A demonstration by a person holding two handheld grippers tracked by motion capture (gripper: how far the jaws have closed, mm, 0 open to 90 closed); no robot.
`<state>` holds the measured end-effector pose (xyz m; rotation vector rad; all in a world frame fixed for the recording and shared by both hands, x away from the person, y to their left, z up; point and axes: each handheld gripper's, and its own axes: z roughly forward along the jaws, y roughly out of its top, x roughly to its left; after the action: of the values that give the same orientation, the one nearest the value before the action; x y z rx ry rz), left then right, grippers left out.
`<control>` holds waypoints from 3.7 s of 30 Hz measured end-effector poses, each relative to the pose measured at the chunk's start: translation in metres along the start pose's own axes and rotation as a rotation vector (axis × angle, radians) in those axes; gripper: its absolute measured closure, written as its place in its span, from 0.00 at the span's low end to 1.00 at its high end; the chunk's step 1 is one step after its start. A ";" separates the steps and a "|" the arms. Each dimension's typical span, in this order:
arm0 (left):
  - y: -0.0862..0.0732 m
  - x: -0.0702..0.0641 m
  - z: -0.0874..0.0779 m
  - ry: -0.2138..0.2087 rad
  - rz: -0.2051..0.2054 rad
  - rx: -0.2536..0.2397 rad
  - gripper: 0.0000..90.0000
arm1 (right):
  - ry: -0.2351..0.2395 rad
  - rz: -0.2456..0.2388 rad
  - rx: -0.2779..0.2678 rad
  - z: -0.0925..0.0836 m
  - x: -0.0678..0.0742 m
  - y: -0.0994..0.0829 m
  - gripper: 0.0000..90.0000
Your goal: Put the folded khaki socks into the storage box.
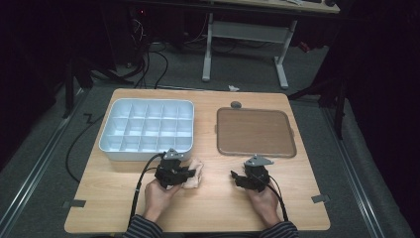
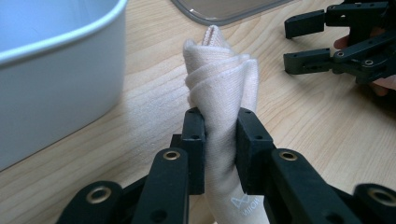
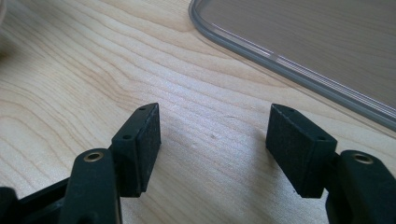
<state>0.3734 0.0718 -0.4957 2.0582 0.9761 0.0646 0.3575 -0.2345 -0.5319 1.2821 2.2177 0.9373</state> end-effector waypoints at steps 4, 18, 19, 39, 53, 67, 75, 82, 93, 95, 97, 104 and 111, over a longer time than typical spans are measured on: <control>0.000 0.002 -0.004 0.013 -0.015 -0.015 0.84 | 0.000 0.000 0.000 0.000 0.000 0.000 0.39; 0.006 0.011 -0.022 0.023 -0.033 -0.050 0.84 | -0.001 0.000 0.000 0.000 0.000 0.000 0.39; 0.006 0.012 -0.024 0.014 -0.041 -0.055 0.84 | -0.001 -0.001 0.000 0.000 0.000 0.000 0.39; 0.005 0.020 -0.035 0.038 -0.054 -0.054 0.84 | 0.002 -0.003 0.000 0.000 0.000 0.000 0.39; 0.010 0.025 -0.057 0.062 -0.062 -0.071 0.84 | 0.005 -0.008 0.000 0.000 0.001 0.000 0.39; 0.009 0.042 -0.066 0.062 -0.112 -0.122 0.84 | 0.009 -0.010 0.000 0.000 0.001 0.000 0.39; 0.011 0.049 -0.075 0.053 -0.125 -0.129 0.84 | 0.010 -0.009 0.001 0.000 0.001 0.000 0.39; 0.015 0.055 -0.087 0.079 -0.116 -0.137 0.84 | 0.010 -0.010 0.000 0.000 0.001 0.000 0.39; 0.018 0.065 -0.094 0.107 -0.128 -0.135 0.84 | 0.010 -0.009 0.000 0.000 0.001 0.000 0.39; 0.018 0.066 -0.095 0.109 -0.130 -0.131 0.84 | 0.010 -0.008 0.001 0.000 0.001 0.000 0.39; 0.019 0.067 -0.095 0.113 -0.132 -0.125 0.84 | 0.010 -0.009 0.000 0.000 0.001 0.000 0.39; 0.019 0.075 -0.096 0.109 -0.157 -0.118 0.84 | 0.010 -0.010 0.000 0.000 0.001 0.000 0.39; 0.022 0.082 -0.102 0.118 -0.173 -0.110 0.84 | 0.010 -0.009 0.001 0.000 0.001 0.000 0.39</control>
<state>0.4062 0.1865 -0.4371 1.8793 1.1935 0.1472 0.3571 -0.2332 -0.5319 1.2690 2.2303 0.9417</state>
